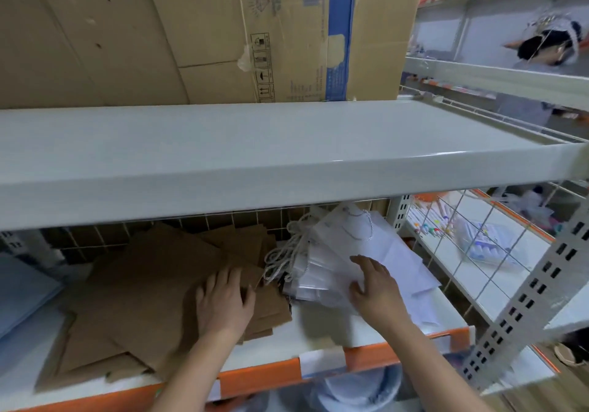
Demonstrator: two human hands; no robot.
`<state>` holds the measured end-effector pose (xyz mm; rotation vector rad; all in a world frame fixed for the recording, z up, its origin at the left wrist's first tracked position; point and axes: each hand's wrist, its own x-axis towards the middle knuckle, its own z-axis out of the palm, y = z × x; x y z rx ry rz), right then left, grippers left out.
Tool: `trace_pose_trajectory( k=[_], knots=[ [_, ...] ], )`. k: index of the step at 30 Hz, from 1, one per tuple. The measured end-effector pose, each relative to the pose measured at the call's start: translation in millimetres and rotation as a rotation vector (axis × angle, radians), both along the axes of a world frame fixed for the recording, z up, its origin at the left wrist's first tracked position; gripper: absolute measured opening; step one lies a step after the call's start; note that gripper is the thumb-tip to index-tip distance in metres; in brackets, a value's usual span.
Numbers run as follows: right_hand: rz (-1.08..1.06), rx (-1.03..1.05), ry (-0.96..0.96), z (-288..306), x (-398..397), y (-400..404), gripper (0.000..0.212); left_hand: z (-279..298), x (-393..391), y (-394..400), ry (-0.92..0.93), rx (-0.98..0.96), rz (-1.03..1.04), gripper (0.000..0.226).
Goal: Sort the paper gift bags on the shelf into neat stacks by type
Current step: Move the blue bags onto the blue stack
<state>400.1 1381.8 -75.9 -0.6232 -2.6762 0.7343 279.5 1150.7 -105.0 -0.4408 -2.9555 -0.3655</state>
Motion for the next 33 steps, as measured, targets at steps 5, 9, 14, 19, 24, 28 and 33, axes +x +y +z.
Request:
trace_pose_trajectory(
  k=[5, 9, 14, 19, 24, 28, 33],
  knots=[
    [0.072, 0.053, -0.010, 19, -10, -28, 0.046, 20, 1, -19, 0.029, -0.046, -0.010, 0.054],
    [0.132, 0.104, -0.016, 31, -17, -66, 0.048, 36, 7, -54, 0.048, -0.032, -0.014, 0.055],
    [0.199, 0.097, -0.008, 39, -23, -134, 0.049, 42, 19, -128, 0.181, 0.013, 0.026, 0.052],
    [0.261, 0.151, -0.013, 38, -32, -219, 0.054, 51, 27, -223, 0.213, -0.007, 0.110, 0.049],
    [0.288, 0.184, 0.001, 32, -36, -312, 0.057, 53, 33, -326, 0.238, -0.017, 0.124, 0.052],
    [0.339, 0.218, -0.031, 29, -39, -377, 0.054, 57, 34, -399, 0.266, -0.010, 0.132, 0.047],
    [0.364, 0.235, 0.011, 29, -41, -446, 0.053, 57, 37, -480, 0.312, 0.005, 0.157, 0.045]
  ],
)
